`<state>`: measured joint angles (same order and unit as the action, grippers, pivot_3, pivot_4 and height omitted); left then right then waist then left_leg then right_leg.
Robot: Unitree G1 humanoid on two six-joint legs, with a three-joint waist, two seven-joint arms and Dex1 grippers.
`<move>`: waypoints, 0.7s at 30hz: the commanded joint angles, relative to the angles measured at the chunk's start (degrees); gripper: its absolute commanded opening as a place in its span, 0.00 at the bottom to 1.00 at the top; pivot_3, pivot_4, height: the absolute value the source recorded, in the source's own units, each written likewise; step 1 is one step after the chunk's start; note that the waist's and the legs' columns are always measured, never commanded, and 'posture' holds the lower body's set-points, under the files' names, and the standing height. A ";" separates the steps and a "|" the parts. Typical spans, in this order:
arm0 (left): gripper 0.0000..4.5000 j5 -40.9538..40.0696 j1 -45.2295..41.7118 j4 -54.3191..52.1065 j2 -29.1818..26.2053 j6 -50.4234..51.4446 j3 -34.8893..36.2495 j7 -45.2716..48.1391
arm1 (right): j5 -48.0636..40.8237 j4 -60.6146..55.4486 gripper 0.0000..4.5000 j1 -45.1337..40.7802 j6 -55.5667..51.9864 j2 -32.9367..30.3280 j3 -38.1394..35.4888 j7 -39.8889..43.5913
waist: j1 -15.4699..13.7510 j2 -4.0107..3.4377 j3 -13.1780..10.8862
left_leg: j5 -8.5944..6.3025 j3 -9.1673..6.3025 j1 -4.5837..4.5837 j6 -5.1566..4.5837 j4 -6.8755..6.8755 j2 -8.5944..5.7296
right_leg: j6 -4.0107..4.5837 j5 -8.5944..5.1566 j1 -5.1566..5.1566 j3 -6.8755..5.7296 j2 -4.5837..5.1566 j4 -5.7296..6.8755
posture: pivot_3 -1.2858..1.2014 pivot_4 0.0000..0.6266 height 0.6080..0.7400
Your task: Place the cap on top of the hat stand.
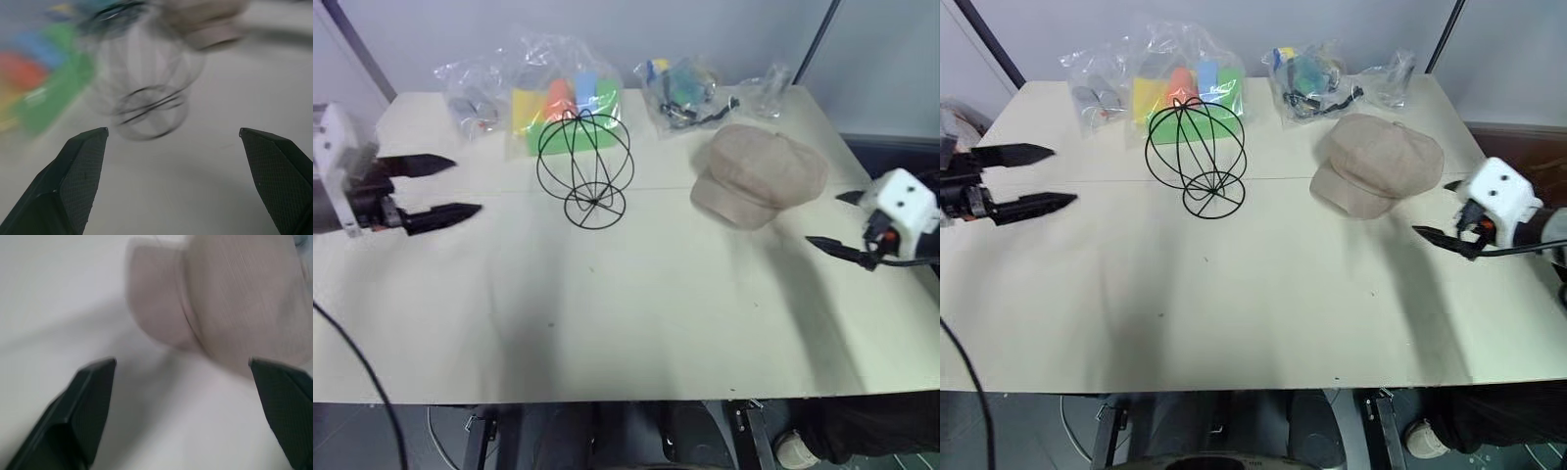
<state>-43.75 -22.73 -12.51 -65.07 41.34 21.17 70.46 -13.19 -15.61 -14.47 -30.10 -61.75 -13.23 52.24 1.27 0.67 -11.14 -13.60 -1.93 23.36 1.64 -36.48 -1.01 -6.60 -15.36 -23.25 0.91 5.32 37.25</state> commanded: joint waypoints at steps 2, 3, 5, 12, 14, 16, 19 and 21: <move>1.00 -5.77 -1.57 -7.48 -0.79 3.83 -2.20 1.48 | 3.67 -16.46 0.98 -2.25 -10.81 2.61 8.15 -8.65 | -0.20 0.01 0.01 | 0.00 -0.01 -0.01 0.00 0.00 0.01 | 0.01 0.00 0.00 0.02 -0.06 0.00 | 0.52 0.24 1.00; 1.00 -5.84 -2.16 -7.96 -0.33 3.72 -3.51 1.72 | 6.01 -18.23 0.98 -3.01 -11.88 3.34 11.15 -10.68 | -0.26 0.01 0.01 | 0.00 -0.02 -0.01 0.00 -0.01 0.00 | 0.02 -0.01 0.01 0.02 -0.07 -0.01 | 0.52 0.24 1.00; 1.00 -5.50 -4.18 -7.90 0.98 3.58 -6.81 1.63 | 12.12 -18.56 0.98 -5.45 -13.61 5.84 17.60 -15.86 | -0.45 0.05 0.03 | 0.00 -0.01 0.00 0.00 -0.09 -0.04 | 0.03 -0.01 0.02 0.05 -0.09 -0.01 | 0.52 0.24 1.00; 1.00 -1.04 -9.81 -5.59 5.13 -0.11 -15.48 3.26 | 30.57 -4.00 0.98 -14.27 -13.55 18.26 35.10 -29.65 | -0.32 0.21 0.07 | -0.03 0.00 0.17 -0.06 -0.53 -0.04 | 0.09 -0.01 0.05 0.11 -0.17 -0.02 | 0.52 0.24 1.00; 1.00 -0.30 -11.46 -5.08 6.38 -0.51 -16.78 3.22 | 33.83 2.76 0.98 -16.14 -11.56 21.47 37.67 -32.08 | -0.41 0.22 0.07 | -0.03 -0.01 0.16 -0.06 -0.54 -0.04 | 0.07 0.00 0.06 0.11 -0.18 0.00 | 0.52 0.24 1.00; 1.00 0.04 -12.61 -4.69 7.23 -0.69 -17.37 3.36 | 36.35 8.30 0.98 -17.72 -9.70 23.79 39.00 -34.04 | -0.34 0.22 0.06 | -0.04 -0.01 0.17 -0.07 -0.54 -0.04 | 0.06 0.00 0.06 0.11 -0.18 -0.01 | 0.52 0.24 1.00; 1.00 0.49 -14.24 -4.03 8.09 -0.63 -17.79 3.02 | 39.63 20.37 0.98 -21.27 -4.75 27.40 40.67 -37.73 | -0.08 0.23 0.07 | -0.05 0.00 0.16 -0.08 -0.54 -0.04 | 0.05 0.01 0.05 0.13 -0.19 0.01 | 0.52 0.24 1.00; 1.00 0.68 -14.61 -3.83 8.36 -0.53 -17.59 2.75 | 41.91 27.36 0.98 -23.40 -1.96 28.83 41.85 -39.30 | 0.01 0.24 0.07 | -0.04 0.00 0.15 -0.08 -0.56 -0.03 | 0.05 0.02 0.05 0.14 -0.22 0.03 | 0.52 0.24 1.00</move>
<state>-43.36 -36.42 -16.02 -56.48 41.63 2.65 73.35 26.32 7.35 -37.16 -33.80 -33.10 28.16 14.54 1.29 0.91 -11.07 -13.64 -1.92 23.48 1.55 -37.04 -1.03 -6.55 -15.34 -23.17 1.06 5.09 37.27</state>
